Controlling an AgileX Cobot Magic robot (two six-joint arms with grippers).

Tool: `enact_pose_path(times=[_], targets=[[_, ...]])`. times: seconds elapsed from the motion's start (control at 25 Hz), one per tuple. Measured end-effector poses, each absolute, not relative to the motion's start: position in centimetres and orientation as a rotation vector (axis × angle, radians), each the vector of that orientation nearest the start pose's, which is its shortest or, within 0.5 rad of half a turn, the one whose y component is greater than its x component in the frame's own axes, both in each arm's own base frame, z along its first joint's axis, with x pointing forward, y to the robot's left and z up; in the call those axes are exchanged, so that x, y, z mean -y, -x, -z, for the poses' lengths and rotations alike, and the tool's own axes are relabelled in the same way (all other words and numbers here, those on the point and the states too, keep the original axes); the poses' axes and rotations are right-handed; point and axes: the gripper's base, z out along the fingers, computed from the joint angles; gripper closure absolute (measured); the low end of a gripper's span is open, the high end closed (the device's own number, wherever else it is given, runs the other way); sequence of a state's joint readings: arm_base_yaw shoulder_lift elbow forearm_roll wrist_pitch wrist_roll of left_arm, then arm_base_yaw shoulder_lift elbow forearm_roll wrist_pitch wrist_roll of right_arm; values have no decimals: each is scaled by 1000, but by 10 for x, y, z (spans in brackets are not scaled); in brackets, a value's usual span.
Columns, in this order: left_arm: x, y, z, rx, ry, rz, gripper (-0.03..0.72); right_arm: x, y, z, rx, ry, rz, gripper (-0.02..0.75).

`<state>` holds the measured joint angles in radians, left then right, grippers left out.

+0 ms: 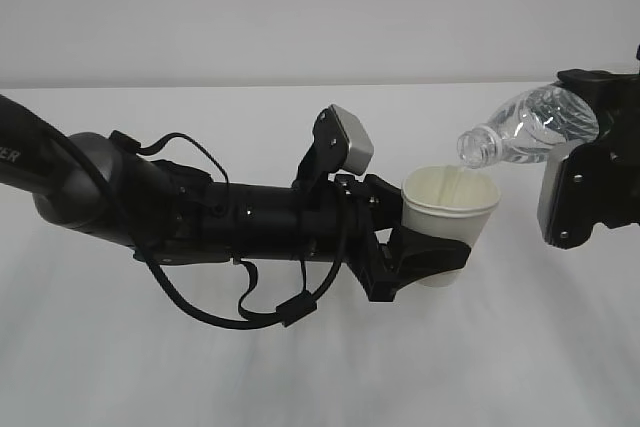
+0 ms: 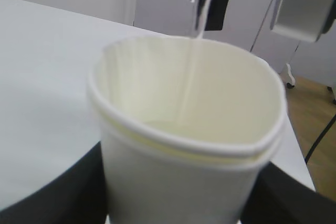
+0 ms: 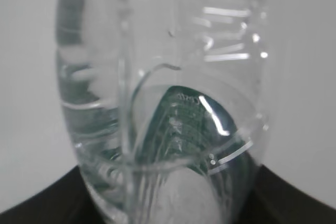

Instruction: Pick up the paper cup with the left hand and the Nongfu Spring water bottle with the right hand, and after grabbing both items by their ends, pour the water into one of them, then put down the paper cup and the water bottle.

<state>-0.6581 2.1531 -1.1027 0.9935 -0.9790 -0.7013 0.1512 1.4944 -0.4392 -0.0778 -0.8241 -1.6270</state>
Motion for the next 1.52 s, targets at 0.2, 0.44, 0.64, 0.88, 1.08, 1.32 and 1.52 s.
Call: enact_pose_path(times=[0.2, 0.44, 0.64, 0.88, 1.08, 1.32, 1.52], targets=[[302, -287, -126, -1562, -1134, 1152, 215, -45, -263, -200, -1081, 1491, 1067, 328], [302, -287, -126, -1562, -1134, 1152, 215, -45, -263, -200, -1080, 1492, 1068, 328], [302, -287, -126, -1562, -1134, 1152, 215, -45, -263, -200, -1080, 1492, 1068, 328], [302, -287, -126, -1562, -1134, 1152, 215, -45, -263, -200, -1080, 1492, 1068, 329], [302, -287, -126, -1562, -1134, 1152, 215, -45, -263, -201, -1076, 1489, 1072, 329], [302, -287, -126, -1563, -1132, 1152, 215, -45, -263, -201, -1073, 1489, 1074, 329], [302, -287, -126, -1563, -1132, 1152, 215, -45, -263, -201, -1072, 1490, 1075, 329]])
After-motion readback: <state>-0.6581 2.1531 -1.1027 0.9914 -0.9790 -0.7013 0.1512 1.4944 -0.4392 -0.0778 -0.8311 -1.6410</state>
